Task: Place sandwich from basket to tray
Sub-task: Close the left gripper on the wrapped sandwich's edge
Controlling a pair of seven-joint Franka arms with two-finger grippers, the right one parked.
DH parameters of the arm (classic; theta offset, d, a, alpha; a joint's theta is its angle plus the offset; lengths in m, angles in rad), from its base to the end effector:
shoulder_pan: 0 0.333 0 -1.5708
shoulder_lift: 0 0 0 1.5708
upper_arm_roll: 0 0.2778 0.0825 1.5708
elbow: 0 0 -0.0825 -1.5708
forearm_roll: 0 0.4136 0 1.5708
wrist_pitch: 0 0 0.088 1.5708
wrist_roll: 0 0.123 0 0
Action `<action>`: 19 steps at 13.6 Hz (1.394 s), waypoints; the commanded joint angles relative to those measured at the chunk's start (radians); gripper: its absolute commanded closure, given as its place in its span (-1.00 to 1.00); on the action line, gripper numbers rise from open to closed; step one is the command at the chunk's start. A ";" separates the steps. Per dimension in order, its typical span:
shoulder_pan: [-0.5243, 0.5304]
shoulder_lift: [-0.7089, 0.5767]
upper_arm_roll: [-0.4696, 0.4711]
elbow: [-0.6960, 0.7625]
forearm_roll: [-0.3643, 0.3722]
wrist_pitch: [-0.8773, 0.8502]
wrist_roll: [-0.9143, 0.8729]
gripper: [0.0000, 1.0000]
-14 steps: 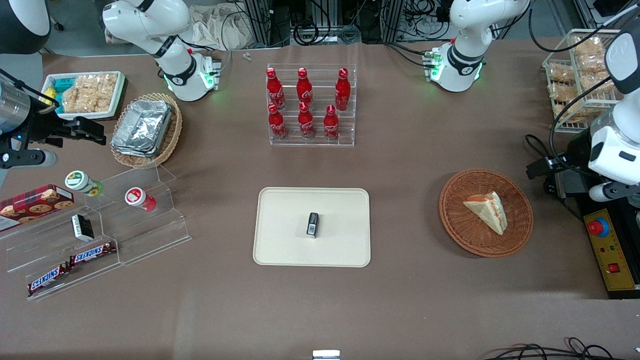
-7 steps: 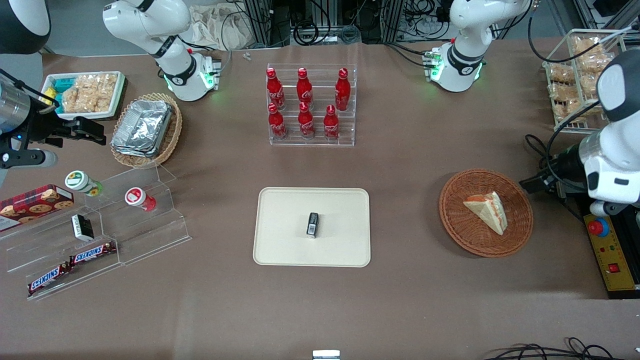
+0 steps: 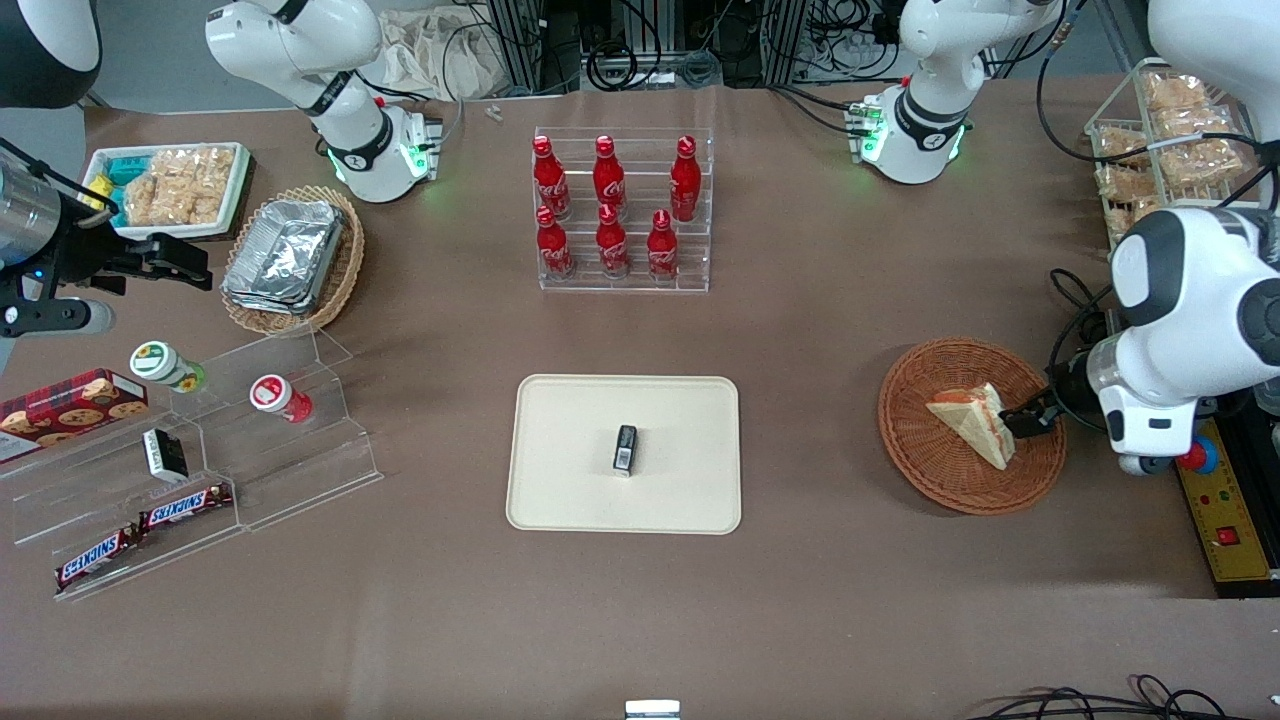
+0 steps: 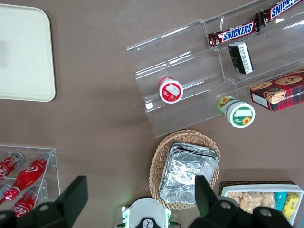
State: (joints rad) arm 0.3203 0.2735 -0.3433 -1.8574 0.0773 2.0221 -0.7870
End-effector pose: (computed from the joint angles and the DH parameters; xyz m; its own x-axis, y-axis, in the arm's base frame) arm 0.6234 -0.0038 0.3058 0.7383 0.6695 -0.0819 0.6682 -0.7425 -0.0470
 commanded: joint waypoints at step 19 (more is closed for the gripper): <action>0.002 0.108 0.035 -0.230 0.015 0.345 -0.084 -0.98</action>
State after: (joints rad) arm 0.3209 0.3743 -0.3098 -2.0689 0.0772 2.3273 -0.8510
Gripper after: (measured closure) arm 0.004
